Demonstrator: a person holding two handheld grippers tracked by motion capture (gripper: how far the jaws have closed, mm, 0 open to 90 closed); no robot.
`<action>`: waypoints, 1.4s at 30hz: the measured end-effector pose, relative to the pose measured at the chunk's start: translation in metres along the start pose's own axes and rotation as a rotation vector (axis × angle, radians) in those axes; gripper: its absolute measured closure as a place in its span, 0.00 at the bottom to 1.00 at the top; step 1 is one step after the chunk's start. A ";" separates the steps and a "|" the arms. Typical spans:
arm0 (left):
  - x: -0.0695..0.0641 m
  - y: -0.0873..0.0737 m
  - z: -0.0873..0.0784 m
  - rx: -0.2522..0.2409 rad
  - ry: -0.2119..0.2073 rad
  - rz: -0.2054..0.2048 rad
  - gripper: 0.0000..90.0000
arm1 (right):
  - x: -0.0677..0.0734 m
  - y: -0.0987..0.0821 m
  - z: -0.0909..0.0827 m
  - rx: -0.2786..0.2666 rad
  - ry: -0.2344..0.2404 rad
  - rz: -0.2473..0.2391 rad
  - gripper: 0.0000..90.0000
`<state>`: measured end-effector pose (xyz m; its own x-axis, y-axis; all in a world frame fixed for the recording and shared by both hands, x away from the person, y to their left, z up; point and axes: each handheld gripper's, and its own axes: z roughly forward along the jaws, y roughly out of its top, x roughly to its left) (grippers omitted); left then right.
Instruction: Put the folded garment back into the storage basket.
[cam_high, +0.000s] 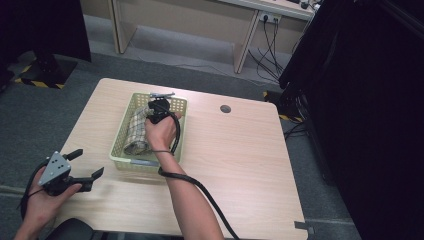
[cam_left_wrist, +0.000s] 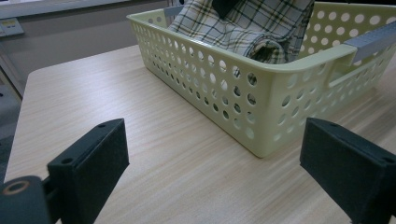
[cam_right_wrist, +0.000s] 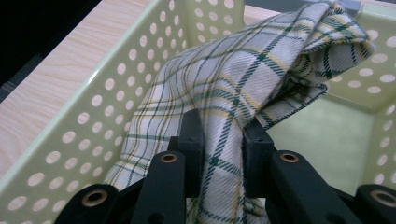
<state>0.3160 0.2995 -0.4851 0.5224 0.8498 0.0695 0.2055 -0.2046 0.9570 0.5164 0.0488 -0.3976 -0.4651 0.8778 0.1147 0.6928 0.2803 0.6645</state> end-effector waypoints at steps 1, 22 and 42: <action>0.000 0.000 0.000 0.000 0.000 0.000 0.08 | 0.000 0.000 0.000 0.002 -0.001 0.001 0.83; 0.000 0.000 0.000 -0.002 -0.004 0.005 0.08 | -0.007 -0.004 0.005 0.019 -0.025 0.000 0.81; 0.000 0.000 -0.001 -0.006 -0.008 0.001 0.08 | -0.015 -0.004 -0.001 0.036 -0.115 -0.011 0.45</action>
<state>0.3154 0.3003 -0.4852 0.5290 0.8458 0.0685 0.1999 -0.2027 0.9586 0.5201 0.0345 -0.4009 -0.4075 0.9130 0.0207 0.7084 0.3017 0.6381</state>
